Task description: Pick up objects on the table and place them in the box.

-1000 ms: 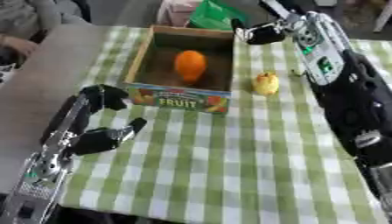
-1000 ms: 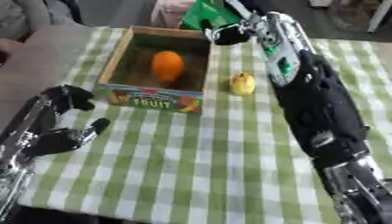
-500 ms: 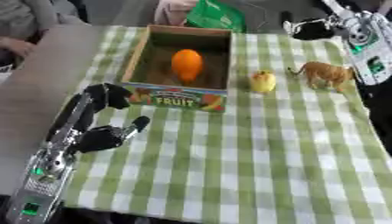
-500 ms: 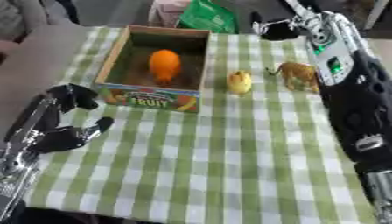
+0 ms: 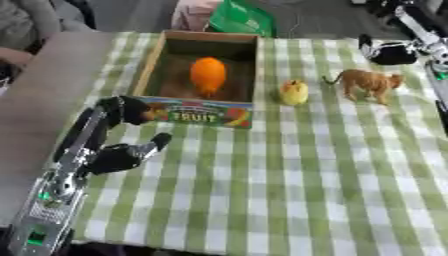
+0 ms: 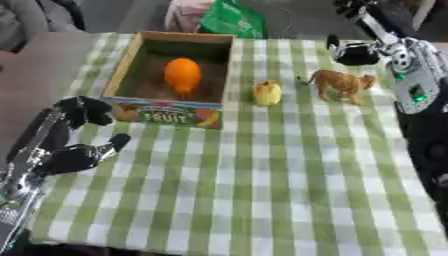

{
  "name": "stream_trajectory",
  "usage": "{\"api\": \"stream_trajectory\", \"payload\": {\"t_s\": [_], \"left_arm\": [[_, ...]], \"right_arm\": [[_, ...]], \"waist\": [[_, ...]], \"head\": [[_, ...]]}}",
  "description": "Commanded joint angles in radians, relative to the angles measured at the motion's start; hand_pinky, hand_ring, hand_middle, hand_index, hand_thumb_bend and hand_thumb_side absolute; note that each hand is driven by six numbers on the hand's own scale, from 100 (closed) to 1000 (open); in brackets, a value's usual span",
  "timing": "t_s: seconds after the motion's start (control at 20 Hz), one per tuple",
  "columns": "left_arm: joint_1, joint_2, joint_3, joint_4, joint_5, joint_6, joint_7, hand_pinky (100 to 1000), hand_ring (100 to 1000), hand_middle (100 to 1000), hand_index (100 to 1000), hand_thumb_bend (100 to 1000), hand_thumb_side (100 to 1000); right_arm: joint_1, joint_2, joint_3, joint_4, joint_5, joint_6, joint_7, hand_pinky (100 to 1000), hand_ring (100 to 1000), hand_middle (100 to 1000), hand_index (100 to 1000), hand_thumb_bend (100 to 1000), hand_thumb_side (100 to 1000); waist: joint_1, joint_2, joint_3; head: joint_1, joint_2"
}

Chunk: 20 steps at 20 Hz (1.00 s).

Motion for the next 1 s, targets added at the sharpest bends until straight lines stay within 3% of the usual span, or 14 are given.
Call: {"api": "stream_trajectory", "payload": {"t_s": [0.05,1.0], "left_arm": [[-0.005,0.024,0.010,-0.015,-0.002,-0.001,0.004,679,609,471,649,563,166],[-0.006,0.025,0.009,-0.016,-0.003,-0.002,0.001,679,610,474,651,565,168]], "right_arm": [[-0.011,-0.041,-0.021,0.022,0.007,0.012,-0.003,809,862,817,943,100,124],[0.013,-0.032,-0.035,0.152,0.074,0.030,-0.014,807,860,792,929,100,191]], "waist": [[0.001,-0.019,-0.003],[0.010,-0.014,-0.005]], "head": [[0.002,0.005],[0.000,0.013]]}}
